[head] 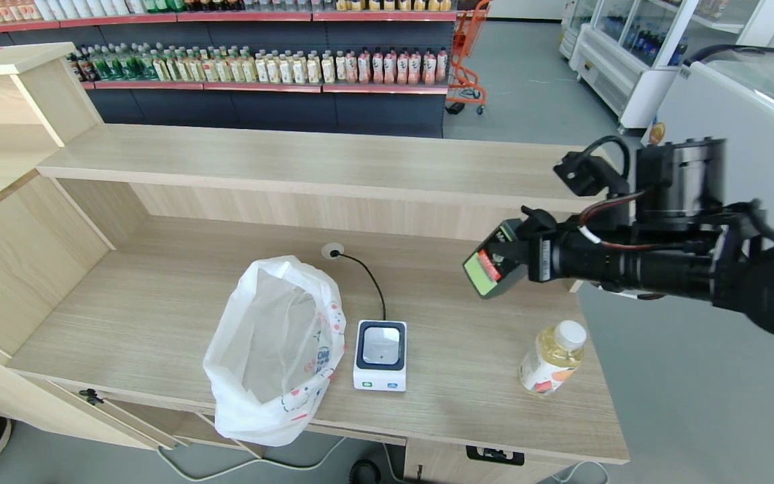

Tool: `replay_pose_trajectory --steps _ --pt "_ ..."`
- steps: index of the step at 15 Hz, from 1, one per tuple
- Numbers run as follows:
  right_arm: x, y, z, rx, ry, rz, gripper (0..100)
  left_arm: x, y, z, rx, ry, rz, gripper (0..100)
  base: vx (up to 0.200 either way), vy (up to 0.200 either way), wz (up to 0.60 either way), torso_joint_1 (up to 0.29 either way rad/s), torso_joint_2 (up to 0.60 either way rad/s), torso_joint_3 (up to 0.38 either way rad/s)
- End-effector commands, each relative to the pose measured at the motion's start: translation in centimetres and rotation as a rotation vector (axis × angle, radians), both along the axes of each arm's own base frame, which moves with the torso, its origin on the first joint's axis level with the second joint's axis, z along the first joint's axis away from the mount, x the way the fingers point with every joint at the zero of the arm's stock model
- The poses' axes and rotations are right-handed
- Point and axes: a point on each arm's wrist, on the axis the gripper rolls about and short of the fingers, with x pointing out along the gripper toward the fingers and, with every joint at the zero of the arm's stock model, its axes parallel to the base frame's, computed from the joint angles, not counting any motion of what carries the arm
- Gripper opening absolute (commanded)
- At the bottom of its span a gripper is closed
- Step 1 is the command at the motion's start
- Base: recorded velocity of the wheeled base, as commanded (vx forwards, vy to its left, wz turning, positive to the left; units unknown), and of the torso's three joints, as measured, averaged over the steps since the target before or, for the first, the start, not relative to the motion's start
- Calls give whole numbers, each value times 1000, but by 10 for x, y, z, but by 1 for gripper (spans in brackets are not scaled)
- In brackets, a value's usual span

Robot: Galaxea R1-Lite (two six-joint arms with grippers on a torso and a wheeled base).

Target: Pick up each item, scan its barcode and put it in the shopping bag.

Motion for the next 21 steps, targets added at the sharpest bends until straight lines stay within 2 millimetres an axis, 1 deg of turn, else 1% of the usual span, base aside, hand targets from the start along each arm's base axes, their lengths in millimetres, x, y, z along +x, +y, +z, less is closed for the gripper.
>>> replay_pose_trajectory --steps 1,2,3,4,5,6,7,8,10,11,12,13,14,15,16,17,18,20,21 --pt "-93 -51 24 -48 -164 -57 0 0 0 0 0 1 0 0 0 0 0 0 0 0" --pt "-118 -63 17 -159 -232 -94 0 0 0 0 0 3 0 0 0 0 0 0 0 0" --pt "-144 -76 9 -317 -328 -128 0 0 0 0 0 0 0 0 0 0 0 0 0 0" --pt "-158 -83 4 -417 -394 -114 0 0 0 0 0 0 0 0 0 0 0 0 0 0" --pt "-175 -89 -6 -551 -491 -76 0 0 0 0 0 1 0 0 0 0 0 0 0 0" --pt "-182 -90 -9 -617 -547 -48 0 0 0 0 0 1 0 0 0 0 0 0 0 0" --pt "-190 -90 -13 -725 -640 26 0 0 0 0 0 3 0 0 0 0 0 0 0 0" --pt "-193 -89 -14 -842 -750 120 0 0 0 0 0 0 0 0 0 0 0 0 0 0" --pt "-195 -83 -13 -1043 -1031 350 0 0 0 0 0 0 0 0 0 0 0 0 0 0" --pt "-195 -82 -13 -1118 -1115 385 0 0 0 0 0 0 0 0 0 0 0 0 0 0" --pt "-194 -78 -5 -1361 -1425 423 0 0 0 0 0 1 -1 0 0 0 0 0 0 0" --pt "-195 -74 3 -1494 -1672 412 0 0 0 0 0 1 0 0 0 0 0 0 0 0" --pt "-197 -70 8 -1584 -1954 395 0 0 0 0 0 -2 0 0 0 0 0 0 0 0" --pt "-198 -67 8 -1636 -2192 403 0 0 0 0 0 1 0 0 0 0 0 0 0 0" --pt "-201 -67 3 -1634 -2303 444 0 0 0 0 0 0 0 0 0 0 0 0 0 0" --pt "-207 -70 0 -1640 -2353 477 0 0 0 0 0 0 0 0 0 0 0 0 0 0" --pt "-212 -73 1 -1641 -2394 460 0 0 0 0 0 0 0 0 0 0 0 0 0 0" --pt "-223 -76 4 -1550 -2513 427 0 0 0 0 0 1 -1 0 0 0 0 0 0 0" --pt "-225 -77 4 -1534 -2543 427 0 0 0 0 0 3 0 0 0 0 0 0 0 0"
